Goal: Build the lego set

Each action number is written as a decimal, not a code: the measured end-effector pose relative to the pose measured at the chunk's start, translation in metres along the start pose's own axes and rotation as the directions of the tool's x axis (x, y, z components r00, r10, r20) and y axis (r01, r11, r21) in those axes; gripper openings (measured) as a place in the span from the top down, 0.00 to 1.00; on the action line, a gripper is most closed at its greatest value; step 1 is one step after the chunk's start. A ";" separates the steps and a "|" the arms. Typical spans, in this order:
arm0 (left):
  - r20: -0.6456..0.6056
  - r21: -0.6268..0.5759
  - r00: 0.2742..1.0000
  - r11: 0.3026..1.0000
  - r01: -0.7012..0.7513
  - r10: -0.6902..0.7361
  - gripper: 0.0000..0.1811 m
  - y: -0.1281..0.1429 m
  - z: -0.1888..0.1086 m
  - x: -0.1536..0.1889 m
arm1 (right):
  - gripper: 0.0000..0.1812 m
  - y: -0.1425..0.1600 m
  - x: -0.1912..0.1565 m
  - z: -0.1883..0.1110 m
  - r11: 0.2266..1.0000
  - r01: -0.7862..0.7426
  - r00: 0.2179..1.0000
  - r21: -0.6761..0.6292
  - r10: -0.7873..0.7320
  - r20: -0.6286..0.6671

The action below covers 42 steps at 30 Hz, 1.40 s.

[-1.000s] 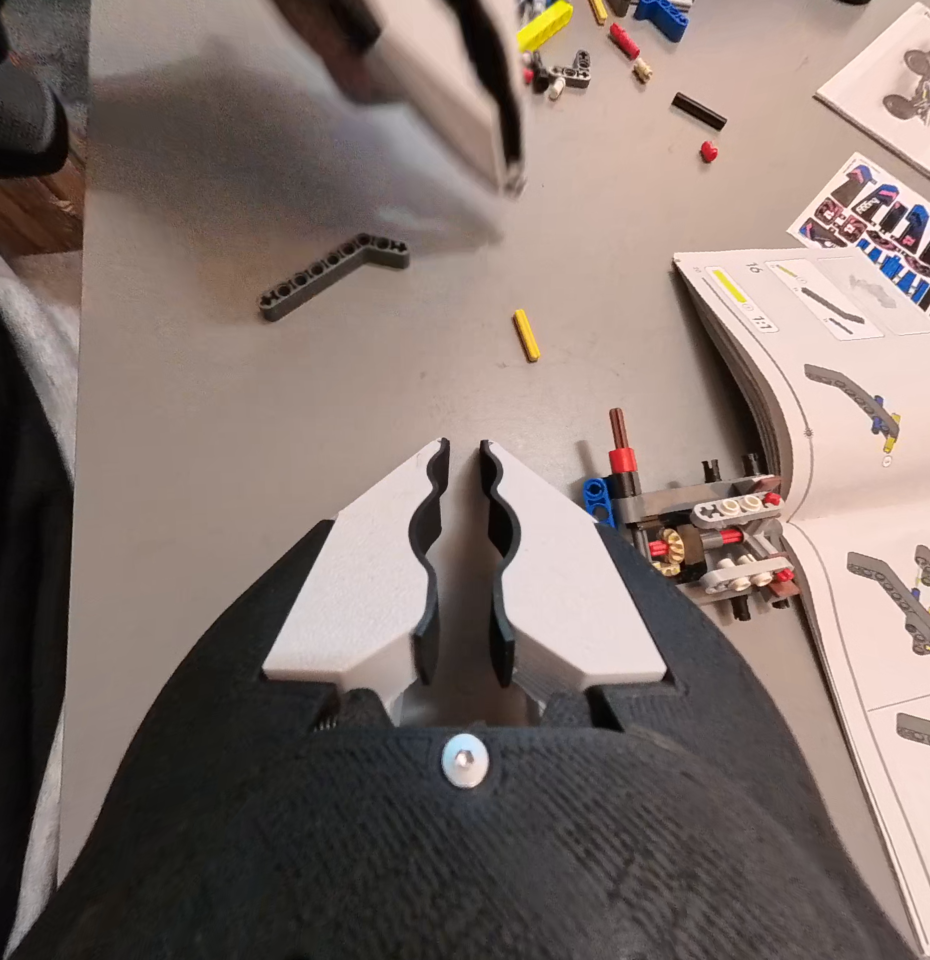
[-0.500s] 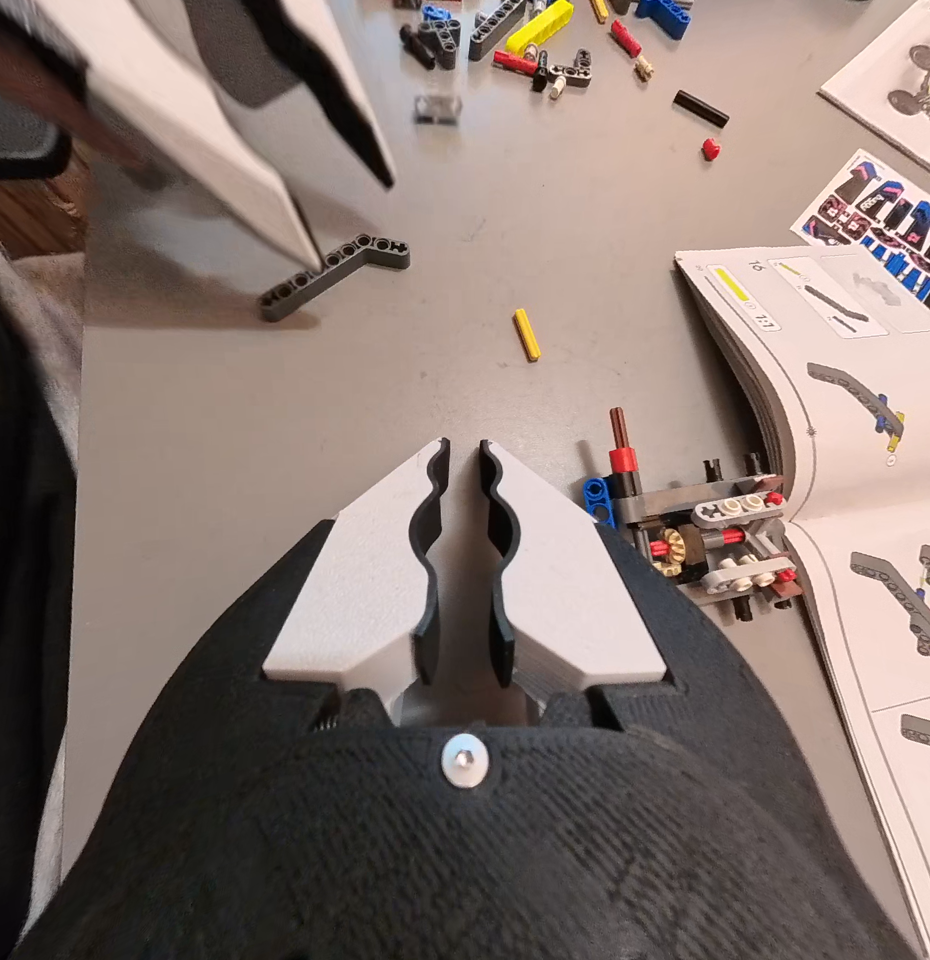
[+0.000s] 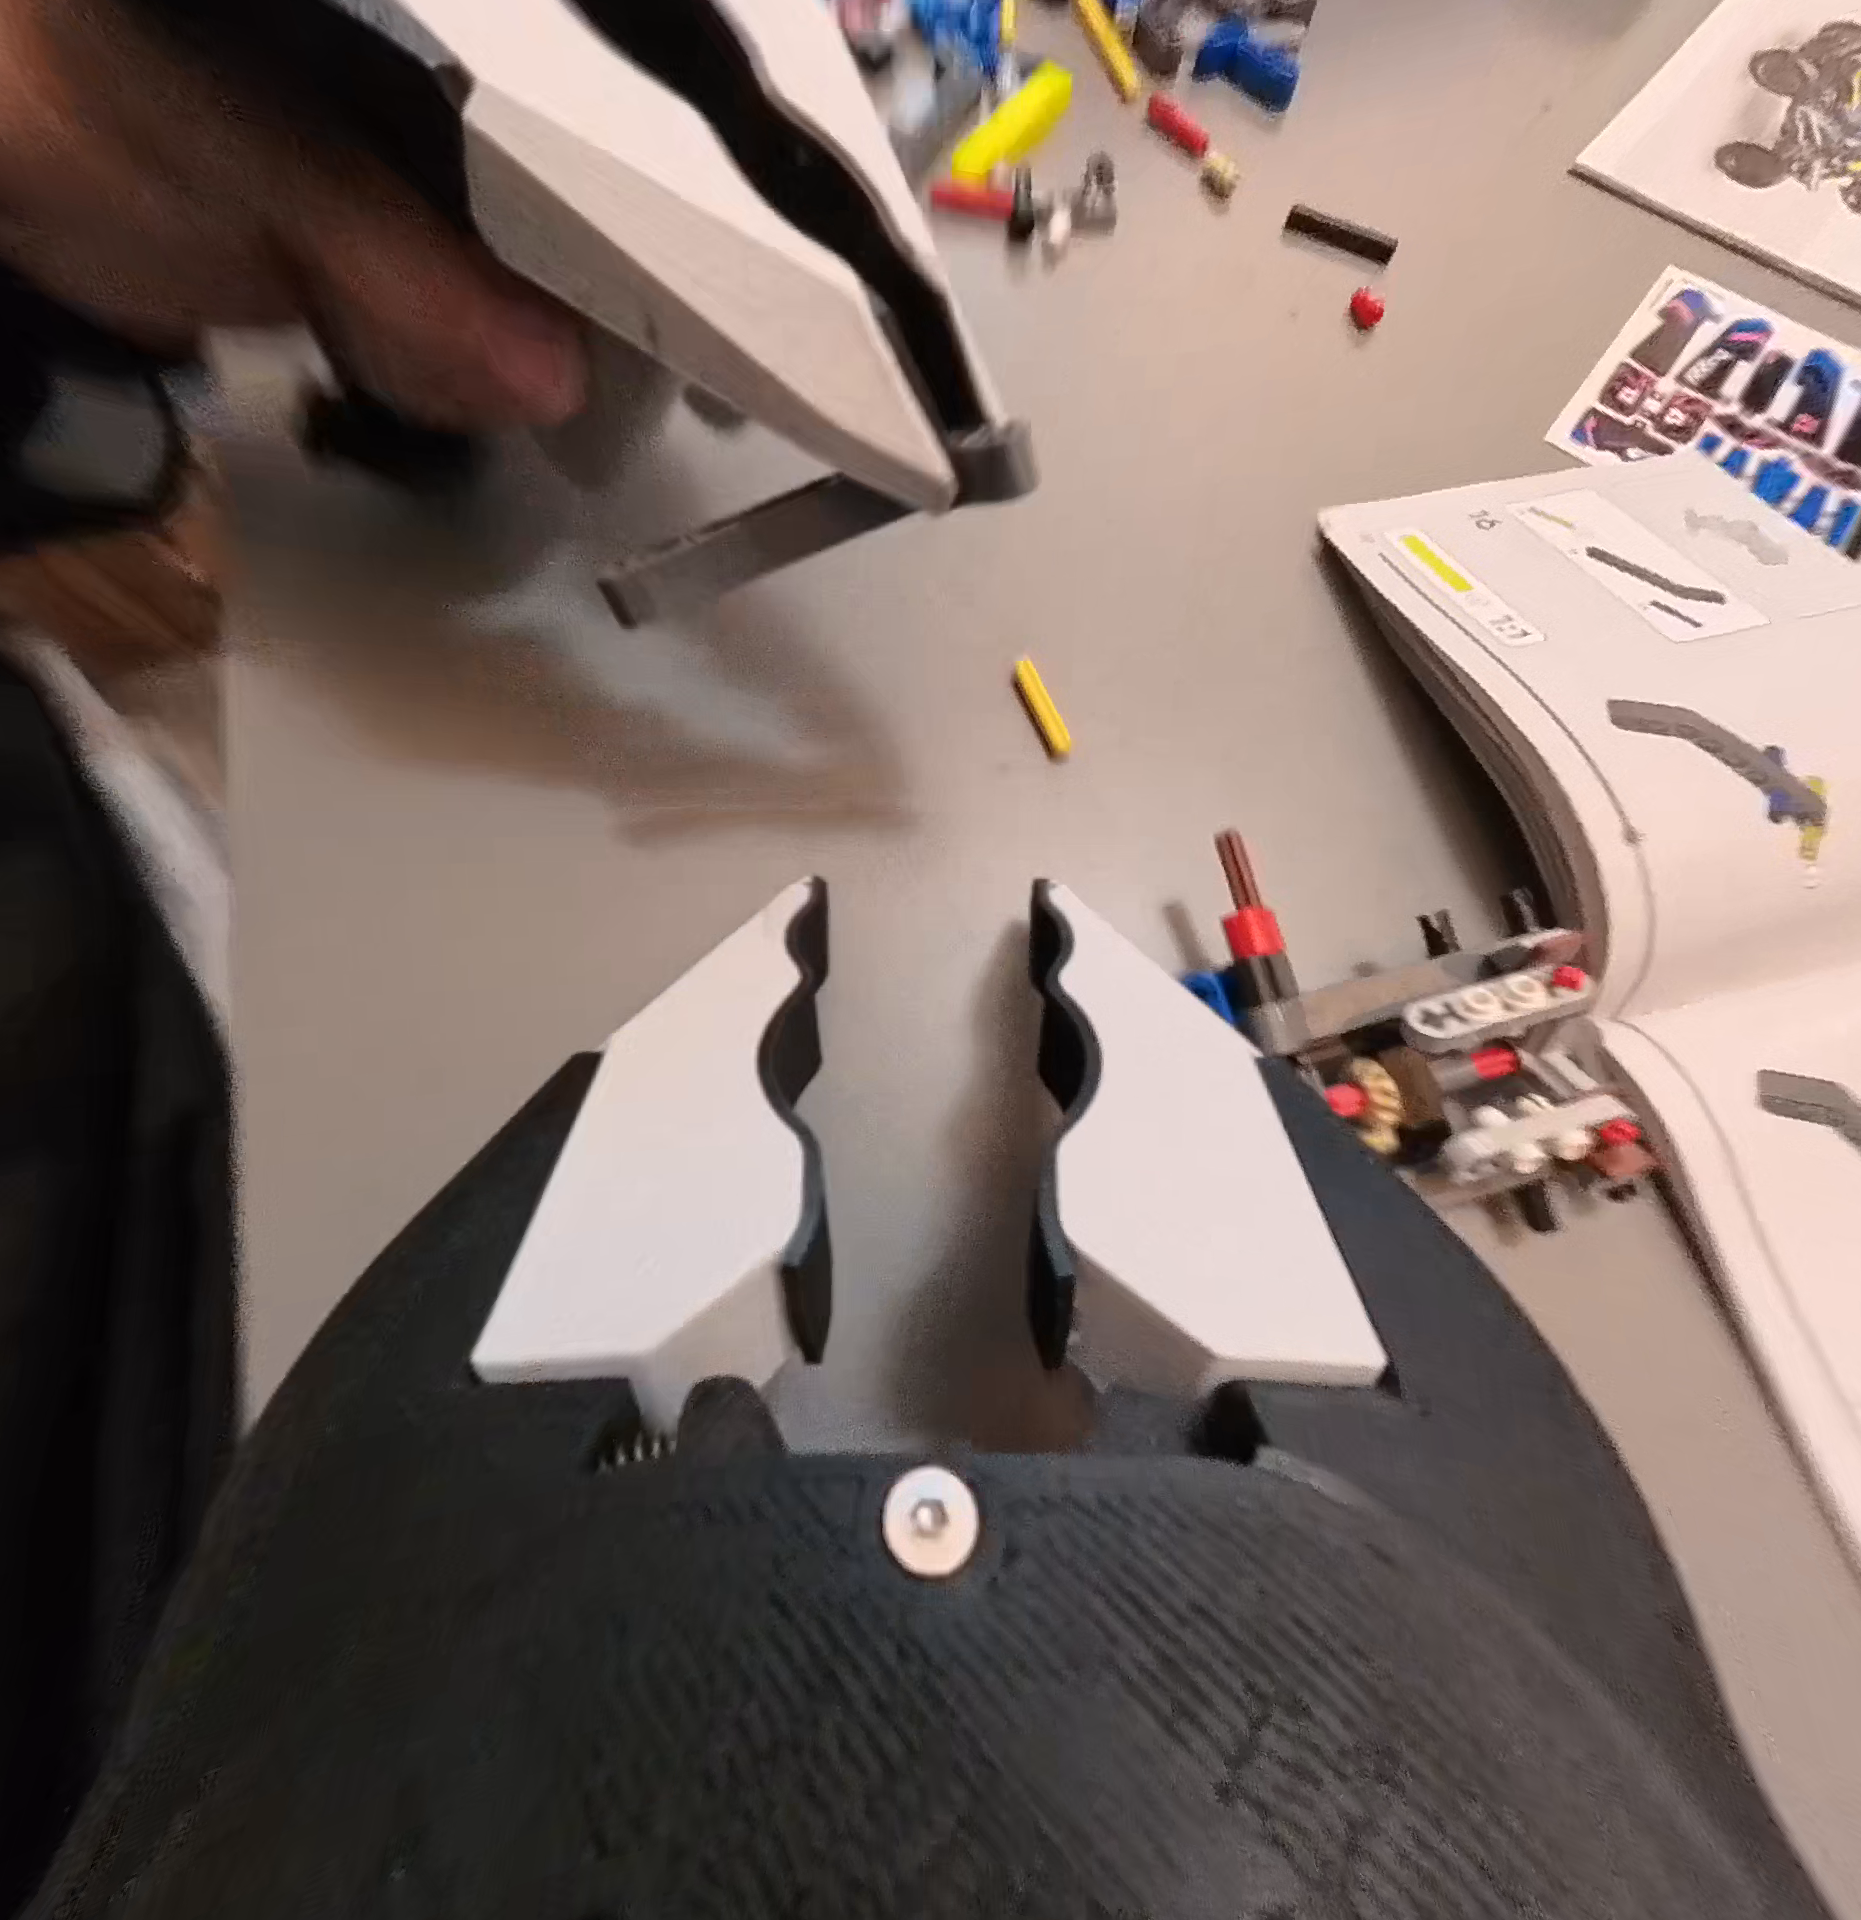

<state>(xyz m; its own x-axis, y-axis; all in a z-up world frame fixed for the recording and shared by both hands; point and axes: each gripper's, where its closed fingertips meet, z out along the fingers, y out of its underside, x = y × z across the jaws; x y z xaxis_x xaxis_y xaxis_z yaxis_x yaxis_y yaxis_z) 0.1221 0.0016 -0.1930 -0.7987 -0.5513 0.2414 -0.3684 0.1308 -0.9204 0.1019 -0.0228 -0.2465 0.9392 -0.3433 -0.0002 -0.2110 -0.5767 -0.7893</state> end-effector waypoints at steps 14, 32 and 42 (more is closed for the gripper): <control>-0.070 0.593 0.951 0.779 -0.204 0.303 0.97 -0.070 -0.028 0.051 | 0.92 -0.096 -0.047 -0.055 0.662 -0.670 0.629 0.337 0.264 0.731; -0.216 -0.138 0.859 0.857 -0.497 0.464 0.82 0.032 -0.038 0.028 | 0.96 0.000 -0.022 0.011 0.814 0.550 0.835 -0.186 -0.542 0.099; -0.172 -0.237 0.891 0.860 -0.451 0.420 0.90 0.055 -0.023 0.020 | 0.93 -0.009 -0.004 0.023 0.777 0.582 0.813 -0.239 -0.565 0.144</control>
<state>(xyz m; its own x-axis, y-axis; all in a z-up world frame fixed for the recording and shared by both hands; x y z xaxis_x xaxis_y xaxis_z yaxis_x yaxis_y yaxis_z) 0.0750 0.0172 -0.2320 -0.9483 -0.2944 -0.1187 -0.0694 0.5569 -0.8277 0.1060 0.0012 -0.2533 0.9213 0.1532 0.3573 0.3182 -0.8251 -0.4668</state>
